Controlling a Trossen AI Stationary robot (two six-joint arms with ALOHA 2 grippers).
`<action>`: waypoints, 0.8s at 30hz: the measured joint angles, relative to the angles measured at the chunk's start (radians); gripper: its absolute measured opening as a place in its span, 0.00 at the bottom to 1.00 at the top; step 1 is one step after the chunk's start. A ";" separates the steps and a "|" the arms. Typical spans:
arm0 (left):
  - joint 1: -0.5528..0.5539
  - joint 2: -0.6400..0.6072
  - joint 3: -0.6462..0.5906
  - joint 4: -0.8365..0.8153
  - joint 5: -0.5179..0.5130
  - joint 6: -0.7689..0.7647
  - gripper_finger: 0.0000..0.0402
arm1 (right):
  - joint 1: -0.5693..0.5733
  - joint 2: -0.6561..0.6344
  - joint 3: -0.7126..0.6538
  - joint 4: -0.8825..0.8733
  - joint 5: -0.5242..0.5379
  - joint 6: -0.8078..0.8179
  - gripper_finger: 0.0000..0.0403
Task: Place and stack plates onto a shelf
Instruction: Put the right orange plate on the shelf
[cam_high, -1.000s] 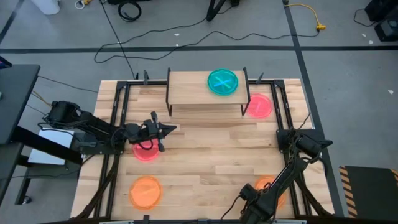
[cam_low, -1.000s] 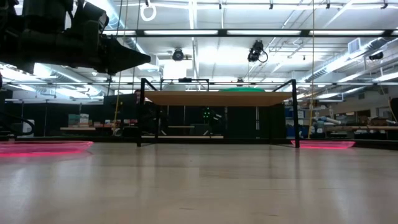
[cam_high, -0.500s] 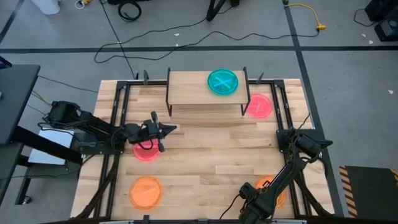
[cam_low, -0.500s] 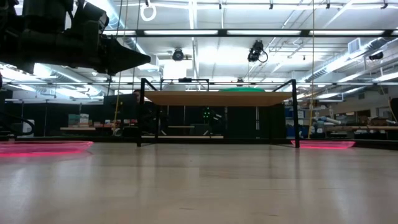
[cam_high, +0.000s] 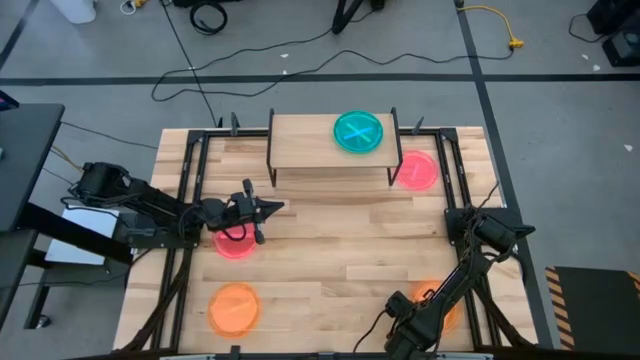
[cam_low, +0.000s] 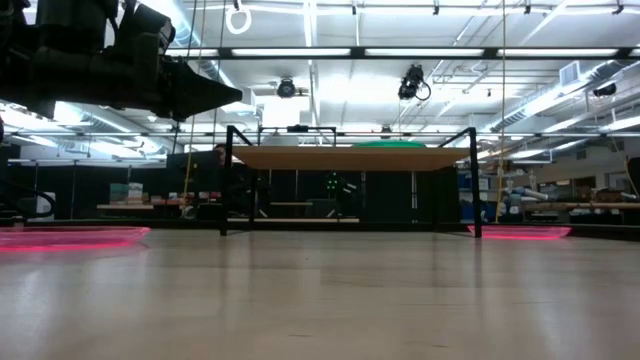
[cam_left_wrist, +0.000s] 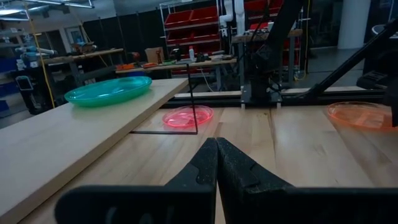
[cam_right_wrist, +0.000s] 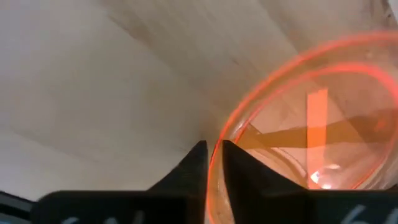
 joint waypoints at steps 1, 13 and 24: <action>0.000 0.000 0.000 0.000 0.000 0.000 0.02 | 0.000 0.000 0.000 -0.001 0.000 -0.014 0.09; 0.000 0.000 0.000 0.000 -0.034 0.008 0.02 | -0.034 0.000 0.124 -0.147 0.042 -0.199 0.05; 0.000 0.000 -0.100 0.150 -0.051 0.003 0.02 | -0.201 -0.002 0.422 -0.504 0.336 -0.583 0.04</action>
